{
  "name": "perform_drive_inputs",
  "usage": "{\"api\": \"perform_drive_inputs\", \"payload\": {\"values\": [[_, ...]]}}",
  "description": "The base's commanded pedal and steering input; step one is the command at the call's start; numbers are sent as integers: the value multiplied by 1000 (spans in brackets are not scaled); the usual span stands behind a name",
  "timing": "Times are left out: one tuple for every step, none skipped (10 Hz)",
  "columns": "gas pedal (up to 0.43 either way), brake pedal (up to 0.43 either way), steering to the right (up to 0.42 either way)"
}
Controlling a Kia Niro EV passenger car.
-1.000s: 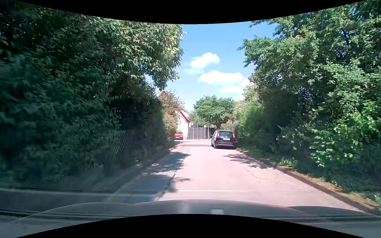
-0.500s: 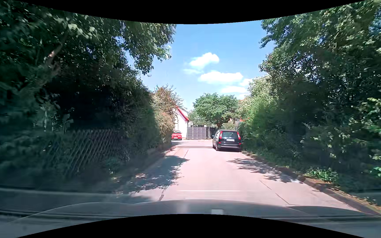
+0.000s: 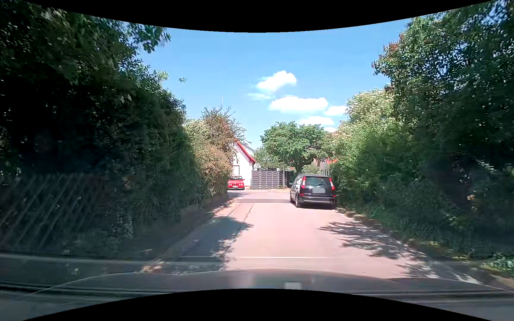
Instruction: Follow the waypoints while adhering to traffic rules and regulations
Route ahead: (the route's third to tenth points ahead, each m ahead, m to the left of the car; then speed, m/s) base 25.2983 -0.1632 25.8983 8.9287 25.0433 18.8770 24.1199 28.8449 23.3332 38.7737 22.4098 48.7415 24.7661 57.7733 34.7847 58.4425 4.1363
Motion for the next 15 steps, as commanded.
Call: {"api": "perform_drive_inputs", "payload": {"values": [[8, 0, -9], [8, 0, -8], [0, 0, -9], [0, 0, -10], [0, 0, -10], [8, 0, -14], [8, 0, -16], [8, 0, -16], [8, 0, -16], [8, 0, -20], [8, 0, -21], [8, 0, -21], [0, 0, -23], [0, 0, -24], [0, 0, -22]]}}
